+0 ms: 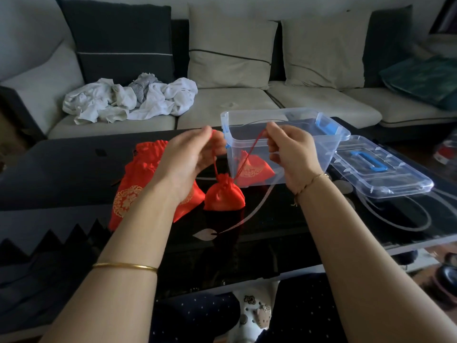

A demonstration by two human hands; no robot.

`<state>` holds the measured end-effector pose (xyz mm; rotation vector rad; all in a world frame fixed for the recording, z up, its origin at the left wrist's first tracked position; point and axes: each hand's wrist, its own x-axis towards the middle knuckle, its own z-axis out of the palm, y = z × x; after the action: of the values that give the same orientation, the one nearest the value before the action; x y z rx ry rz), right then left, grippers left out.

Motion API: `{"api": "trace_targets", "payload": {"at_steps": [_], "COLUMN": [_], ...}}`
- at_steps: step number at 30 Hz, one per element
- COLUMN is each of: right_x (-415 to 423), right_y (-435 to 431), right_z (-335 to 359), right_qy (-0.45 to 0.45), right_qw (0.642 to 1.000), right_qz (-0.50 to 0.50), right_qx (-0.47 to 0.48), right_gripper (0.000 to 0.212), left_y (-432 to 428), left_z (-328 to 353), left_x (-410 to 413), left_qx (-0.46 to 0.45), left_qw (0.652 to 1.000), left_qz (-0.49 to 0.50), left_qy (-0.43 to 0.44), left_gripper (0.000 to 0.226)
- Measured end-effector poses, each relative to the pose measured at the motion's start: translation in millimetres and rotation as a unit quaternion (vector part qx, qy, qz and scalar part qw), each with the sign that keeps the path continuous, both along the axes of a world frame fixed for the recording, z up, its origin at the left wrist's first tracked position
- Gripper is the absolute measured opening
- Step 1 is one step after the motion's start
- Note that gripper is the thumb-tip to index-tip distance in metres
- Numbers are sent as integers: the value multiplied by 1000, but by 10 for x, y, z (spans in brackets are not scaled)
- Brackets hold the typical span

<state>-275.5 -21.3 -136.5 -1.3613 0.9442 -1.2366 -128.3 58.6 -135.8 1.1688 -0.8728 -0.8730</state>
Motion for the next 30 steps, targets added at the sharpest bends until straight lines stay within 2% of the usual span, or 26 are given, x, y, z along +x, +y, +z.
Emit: {"api": "trace_targets", "payload": {"at_steps": [3, 6, 10, 12, 14, 17, 18, 20, 25, 28, 30], "right_x": [72, 128, 175, 186, 193, 199, 203, 202, 177, 126, 75], "right_y": [95, 130, 138, 131, 97, 61, 69, 87, 81, 79, 97], "right_z": [77, 107, 97, 72, 31, -58, -74, -81, -58, -24, -5], "right_qy": [22, 50, 79, 55, 41, 134, 139, 132, 147, 127, 171], "right_qw": [996, 988, 981, 988, 996, 986, 982, 980, 981, 976, 955], "right_qz": [24, 41, 63, 66, 64, 97, 118, 142, 129, 170, 230], "right_qx": [-78, -141, -168, -127, -45, 31, 44, 37, -15, 39, 75], "right_gripper": [28, 28, 27, 30, 34, 38, 38, 35, 34, 33, 30], "left_y": [12, 21, 17, 0, -12, -26, -30, -34, -58, -76, -82], "left_z": [4, 10, 2, -15, -28, -46, -53, -64, -93, -111, -123], "left_x": [-74, -119, -156, -141, -110, -88, -88, -91, -75, -56, -49], "left_qx": [22, 28, 25, 21, 17, 15, 16, 19, 19, 8, 6], "left_qw": [995, 983, 972, 972, 974, 981, 983, 984, 990, 993, 993], "left_qz": [-22, -25, -19, -14, -10, -18, -23, -29, -13, 20, 27], "left_qy": [-92, -182, -232, -234, -227, -191, -180, -173, -141, -116, -115], "left_gripper": [13, 13, 6, 9, 8, 8, 10, 13, 14, 12, 11]}}
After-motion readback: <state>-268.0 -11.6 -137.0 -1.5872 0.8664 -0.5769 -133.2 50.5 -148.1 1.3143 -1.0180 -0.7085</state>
